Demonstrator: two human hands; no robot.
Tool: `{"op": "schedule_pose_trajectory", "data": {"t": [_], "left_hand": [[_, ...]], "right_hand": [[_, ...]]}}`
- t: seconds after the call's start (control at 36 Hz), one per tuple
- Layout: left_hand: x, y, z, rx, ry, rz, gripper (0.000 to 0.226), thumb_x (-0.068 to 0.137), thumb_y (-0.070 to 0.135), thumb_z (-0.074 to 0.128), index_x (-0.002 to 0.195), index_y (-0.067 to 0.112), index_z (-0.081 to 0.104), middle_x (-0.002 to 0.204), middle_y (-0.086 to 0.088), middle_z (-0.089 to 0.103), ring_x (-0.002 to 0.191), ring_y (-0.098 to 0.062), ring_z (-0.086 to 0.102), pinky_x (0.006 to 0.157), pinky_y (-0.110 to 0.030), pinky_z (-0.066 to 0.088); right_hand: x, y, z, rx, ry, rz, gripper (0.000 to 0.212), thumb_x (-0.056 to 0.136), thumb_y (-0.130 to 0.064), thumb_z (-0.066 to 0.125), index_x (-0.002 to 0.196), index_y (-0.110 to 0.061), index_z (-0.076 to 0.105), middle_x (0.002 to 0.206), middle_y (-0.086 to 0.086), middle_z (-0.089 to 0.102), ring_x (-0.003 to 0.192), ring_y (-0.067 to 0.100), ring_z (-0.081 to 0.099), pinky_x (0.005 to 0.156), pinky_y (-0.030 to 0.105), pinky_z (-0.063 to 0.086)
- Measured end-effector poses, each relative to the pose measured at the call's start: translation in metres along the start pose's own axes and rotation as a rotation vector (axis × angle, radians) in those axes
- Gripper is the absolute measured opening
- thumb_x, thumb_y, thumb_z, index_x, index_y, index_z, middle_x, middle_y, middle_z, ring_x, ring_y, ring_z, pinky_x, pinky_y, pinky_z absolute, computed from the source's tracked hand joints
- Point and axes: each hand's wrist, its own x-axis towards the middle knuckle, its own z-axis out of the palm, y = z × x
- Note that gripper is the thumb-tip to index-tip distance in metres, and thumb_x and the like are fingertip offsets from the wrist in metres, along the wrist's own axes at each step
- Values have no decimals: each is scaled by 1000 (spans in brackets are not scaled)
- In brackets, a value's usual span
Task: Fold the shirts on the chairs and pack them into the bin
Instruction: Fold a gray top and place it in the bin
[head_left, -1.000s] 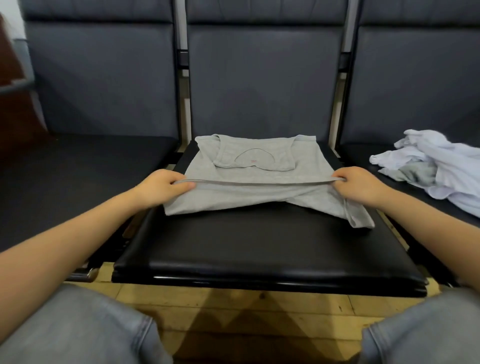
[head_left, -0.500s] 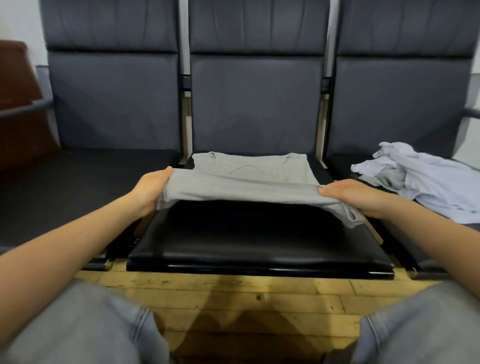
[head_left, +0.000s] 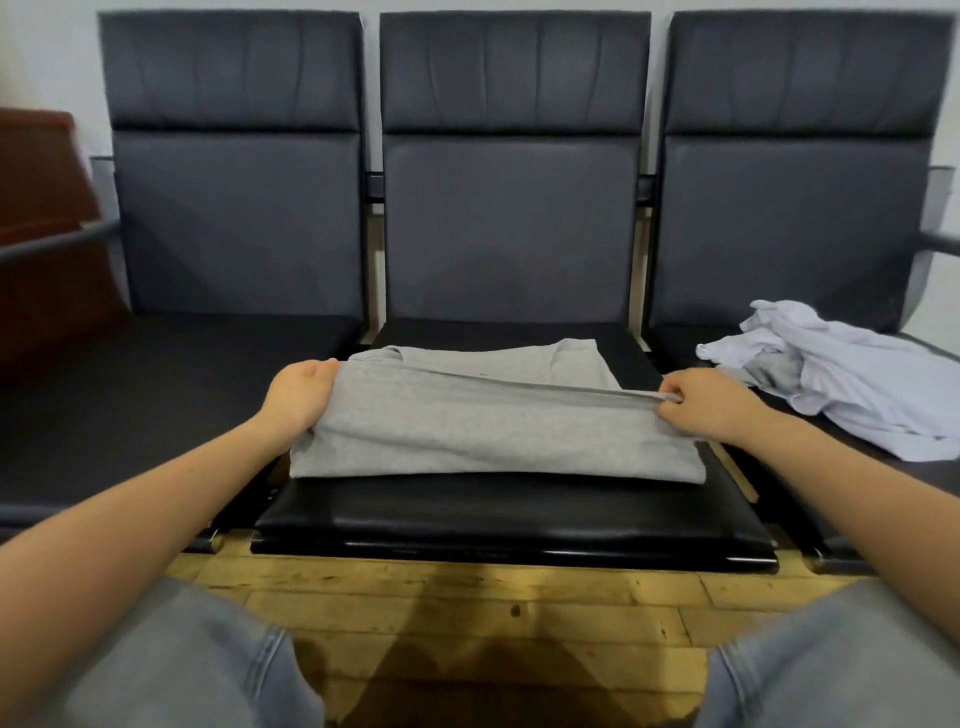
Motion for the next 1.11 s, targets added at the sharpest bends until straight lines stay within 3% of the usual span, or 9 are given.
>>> {"op": "schedule_pose_trajectory", "data": {"t": [0.08,0.17,0.33,0.5,0.64,0.72,0.83,0.94,1.11], "left_hand": [[8,-4,2,39,10,-15,30,101,30,38,81,12,52,73,-3,44,75,-20,41,58,-24,30],[14,-9,1,10,7,-41,30,101,32,40,82,12,53,79,-9,48,78,-22,43,65,-33,34],[17,-14,6,-41,-54,-65,35,99,34,45,72,11,50,80,-10,50,78,-22,45,73,-34,35],[18,-18,10,44,-124,-45,33,99,33,45,75,11,50,79,-10,48,75,-23,43,67,-34,33],[18,-19,13,101,-137,-15,38,98,33,46,66,13,44,73,-9,44,70,-21,41,65,-34,33],[16,-17,13,105,-163,21,36,97,33,49,67,13,44,71,-8,43,69,-20,40,64,-34,33],[14,-14,7,47,-176,53,32,96,32,52,74,9,52,75,-9,48,71,-19,42,64,-31,34],[13,-4,2,-130,-129,42,38,97,29,52,63,10,52,74,-2,54,72,-15,47,65,-30,37],[40,10,0,2,-55,109,35,96,30,50,67,11,54,72,-1,56,71,-17,50,62,-31,37]], "right_hand": [[7,-1,2,8,87,41,20,90,-8,45,84,-7,64,80,7,63,74,23,55,67,32,44],[11,2,6,322,46,89,25,92,-3,39,81,2,61,67,9,56,66,23,53,65,32,45],[17,-3,19,540,32,153,26,96,-7,34,78,0,52,76,17,49,61,21,46,53,26,46],[24,-11,38,388,-65,105,29,100,-12,39,92,2,63,78,14,64,62,12,56,64,28,45],[26,-13,43,229,-81,55,40,88,-52,62,80,-13,62,78,-1,63,75,14,56,71,33,43],[25,-13,42,235,-96,37,32,85,-40,71,74,-13,57,72,-3,55,69,12,50,63,29,38],[24,-17,35,671,13,96,22,94,-22,60,79,-6,57,75,5,55,72,18,50,63,27,39],[33,-19,22,1174,68,236,15,98,-21,53,95,-10,63,101,7,66,97,22,62,83,35,49],[64,-34,3,1159,250,316,13,94,-19,56,90,-11,65,96,8,64,93,24,59,82,39,48]]}}
